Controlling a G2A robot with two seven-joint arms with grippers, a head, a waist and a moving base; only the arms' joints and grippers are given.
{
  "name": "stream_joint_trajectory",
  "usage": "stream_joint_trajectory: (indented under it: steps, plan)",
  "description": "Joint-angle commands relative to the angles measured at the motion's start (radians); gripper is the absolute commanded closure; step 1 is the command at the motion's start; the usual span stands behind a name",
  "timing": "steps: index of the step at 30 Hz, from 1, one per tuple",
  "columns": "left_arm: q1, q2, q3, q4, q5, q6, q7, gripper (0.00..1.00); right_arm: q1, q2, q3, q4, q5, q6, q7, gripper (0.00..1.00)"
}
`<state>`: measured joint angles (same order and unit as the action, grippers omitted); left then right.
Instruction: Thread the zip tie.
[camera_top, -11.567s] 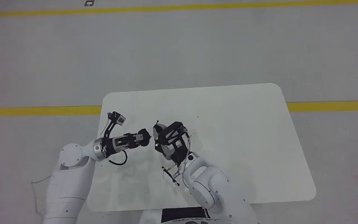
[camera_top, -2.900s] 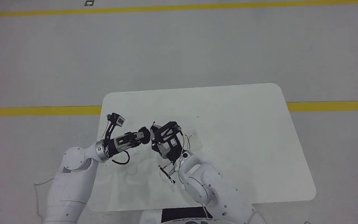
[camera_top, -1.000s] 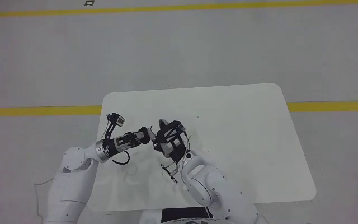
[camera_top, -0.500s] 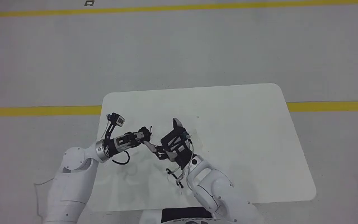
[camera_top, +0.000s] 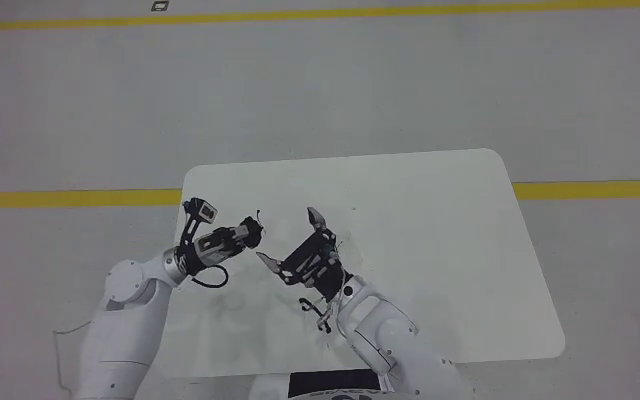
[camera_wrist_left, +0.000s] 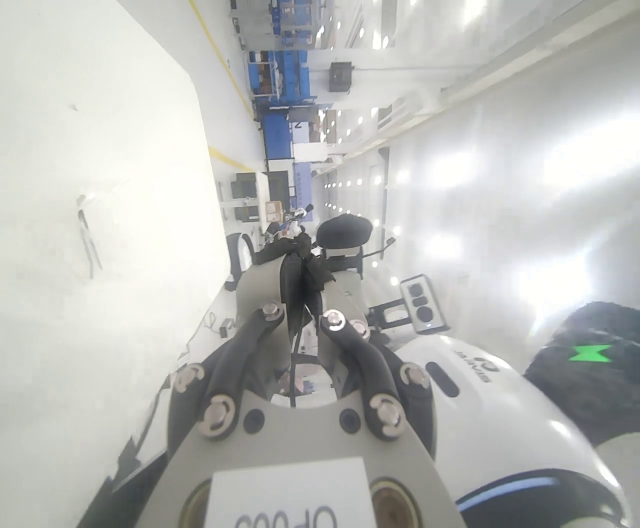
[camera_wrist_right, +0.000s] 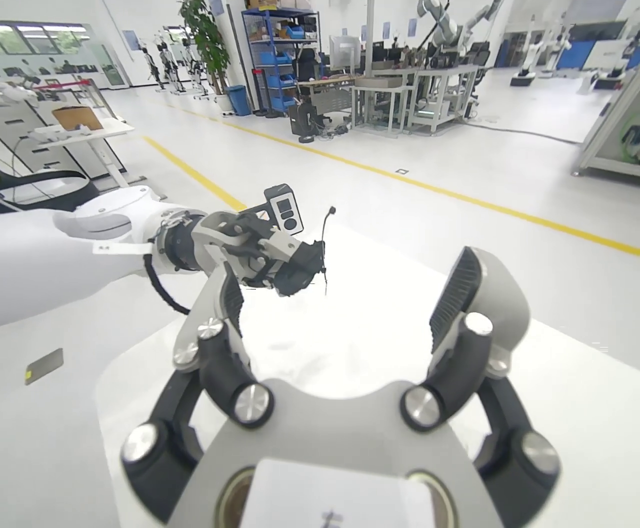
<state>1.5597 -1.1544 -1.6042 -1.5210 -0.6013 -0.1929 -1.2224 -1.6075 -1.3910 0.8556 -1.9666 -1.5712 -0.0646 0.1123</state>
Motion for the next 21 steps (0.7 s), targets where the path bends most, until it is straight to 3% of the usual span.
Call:
stream_joint_trajectory:
  steps: [1,8,18,20,21]
  plan:
    - [0.004,0.003,-0.01,-0.004,-0.046,0.037,-0.015,1.0,0.025,0.018,-0.004,0.005,0.001,-0.006,-0.014,0.0]
    - [0.014,0.008,-0.006,-0.002,-0.138,0.104,-0.011,1.0,0.161,0.104,-0.092,0.045,0.001,0.018,-0.062,0.0]
    - [0.012,0.008,-0.004,-0.006,-0.122,0.097,0.006,1.0,0.168,0.106,-0.088,0.051,0.001,0.019,-0.05,0.0]
    - [0.009,0.006,0.006,-0.001,-0.165,0.118,0.039,1.0,0.205,0.118,-0.094,0.056,0.001,0.018,0.001,0.0]
    - [0.007,0.004,0.011,0.009,-0.216,0.15,0.04,1.0,0.217,0.125,-0.107,0.055,0.001,0.026,0.008,0.0]
